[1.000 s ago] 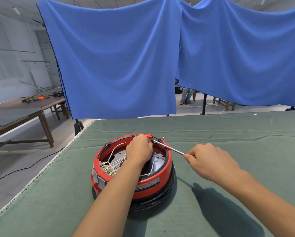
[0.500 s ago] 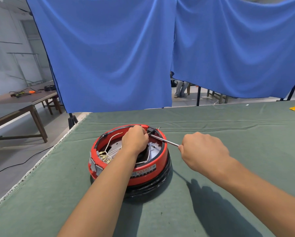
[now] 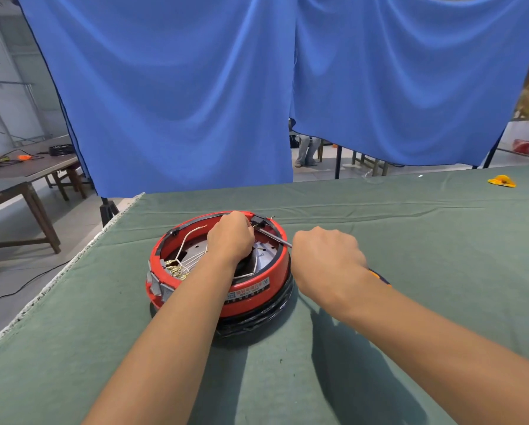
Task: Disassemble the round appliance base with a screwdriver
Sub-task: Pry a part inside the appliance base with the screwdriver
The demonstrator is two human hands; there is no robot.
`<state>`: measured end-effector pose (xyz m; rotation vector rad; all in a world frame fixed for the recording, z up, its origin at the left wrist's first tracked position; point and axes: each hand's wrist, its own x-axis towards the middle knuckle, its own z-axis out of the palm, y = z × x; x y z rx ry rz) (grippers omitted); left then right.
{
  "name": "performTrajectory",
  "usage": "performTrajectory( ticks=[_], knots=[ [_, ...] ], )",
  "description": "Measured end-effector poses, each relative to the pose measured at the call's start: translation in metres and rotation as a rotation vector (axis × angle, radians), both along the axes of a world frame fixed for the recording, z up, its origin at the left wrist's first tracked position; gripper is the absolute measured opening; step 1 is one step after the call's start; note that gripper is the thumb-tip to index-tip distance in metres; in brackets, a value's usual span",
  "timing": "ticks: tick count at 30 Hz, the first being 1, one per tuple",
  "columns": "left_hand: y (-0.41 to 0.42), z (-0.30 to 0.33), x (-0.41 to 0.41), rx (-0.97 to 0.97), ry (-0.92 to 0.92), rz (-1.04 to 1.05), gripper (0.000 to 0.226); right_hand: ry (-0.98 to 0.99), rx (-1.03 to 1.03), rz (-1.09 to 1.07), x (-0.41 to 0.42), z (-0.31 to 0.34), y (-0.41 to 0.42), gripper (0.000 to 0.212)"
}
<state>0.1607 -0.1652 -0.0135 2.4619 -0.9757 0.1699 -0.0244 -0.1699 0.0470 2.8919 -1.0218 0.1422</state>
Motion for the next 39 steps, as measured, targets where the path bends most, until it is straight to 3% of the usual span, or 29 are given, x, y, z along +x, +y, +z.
performTrajectory(
  ticks=[6,12,39],
  knots=[
    [-0.001,-0.001,0.001,0.011,-0.007,-0.011,0.022,0.029,0.018,-0.031,0.004,-0.003,0.005,0.028],
    [-0.001,-0.003,0.003,0.005,-0.007,-0.023,0.020,0.027,-0.018,-0.002,0.004,-0.001,0.005,0.012],
    [-0.001,-0.004,0.006,-0.008,0.010,-0.016,0.022,-0.016,-0.057,0.066,-0.003,-0.003,-0.042,0.016]
  ],
)
